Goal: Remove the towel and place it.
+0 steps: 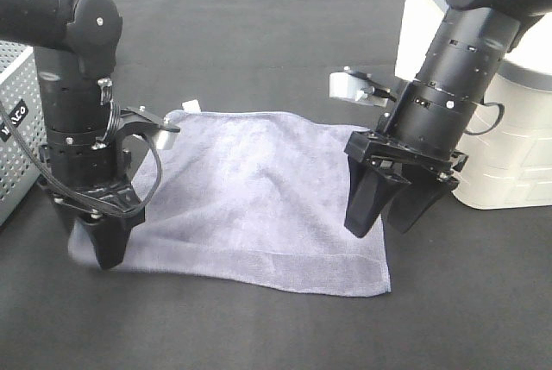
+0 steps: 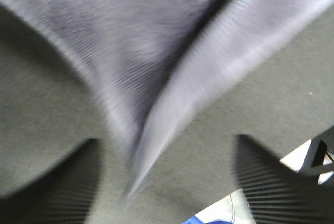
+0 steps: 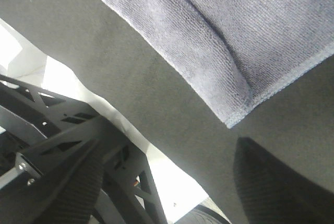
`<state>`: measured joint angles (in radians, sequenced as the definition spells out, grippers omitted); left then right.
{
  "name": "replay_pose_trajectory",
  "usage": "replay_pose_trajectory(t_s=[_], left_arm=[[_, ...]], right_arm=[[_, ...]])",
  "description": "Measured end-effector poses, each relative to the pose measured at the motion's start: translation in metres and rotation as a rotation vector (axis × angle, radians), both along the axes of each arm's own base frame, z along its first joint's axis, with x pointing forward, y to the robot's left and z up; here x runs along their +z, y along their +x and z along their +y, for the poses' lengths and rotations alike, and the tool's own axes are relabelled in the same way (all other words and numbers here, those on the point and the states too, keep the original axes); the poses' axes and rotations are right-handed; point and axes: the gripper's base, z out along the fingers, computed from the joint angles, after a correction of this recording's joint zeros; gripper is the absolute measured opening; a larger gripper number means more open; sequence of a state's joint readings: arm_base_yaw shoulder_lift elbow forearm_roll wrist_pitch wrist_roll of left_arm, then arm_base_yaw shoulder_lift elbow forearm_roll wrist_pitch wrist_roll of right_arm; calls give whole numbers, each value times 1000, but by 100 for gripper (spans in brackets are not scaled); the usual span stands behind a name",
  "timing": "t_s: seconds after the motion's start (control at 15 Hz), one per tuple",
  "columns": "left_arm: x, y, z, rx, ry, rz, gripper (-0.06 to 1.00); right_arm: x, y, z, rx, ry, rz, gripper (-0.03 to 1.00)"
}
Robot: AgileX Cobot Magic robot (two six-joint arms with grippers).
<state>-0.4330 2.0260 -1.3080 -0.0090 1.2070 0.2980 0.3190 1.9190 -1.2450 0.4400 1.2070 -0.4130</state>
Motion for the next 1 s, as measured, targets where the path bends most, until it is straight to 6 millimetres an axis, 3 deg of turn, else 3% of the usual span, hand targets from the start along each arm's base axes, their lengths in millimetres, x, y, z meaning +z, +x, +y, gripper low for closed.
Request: replay_pose_trajectory(t_s=[0.13,0.33,0.53,1.0], left_arm=[[0,3,0,19,0,-32,79],[-1,7,-12,127,-102,-72,80],[-3,3,-19,103,-184,-14,80],[-4,-3,-13,59,-116,60,80]], right_arm=[[4,-1,0,-25,-7,-2,68],[4,-1,-1,-54,-23,5,68],[8,-1,-1,-66,-26,0,68],[48,-11,-4,-77,12,-114,68]])
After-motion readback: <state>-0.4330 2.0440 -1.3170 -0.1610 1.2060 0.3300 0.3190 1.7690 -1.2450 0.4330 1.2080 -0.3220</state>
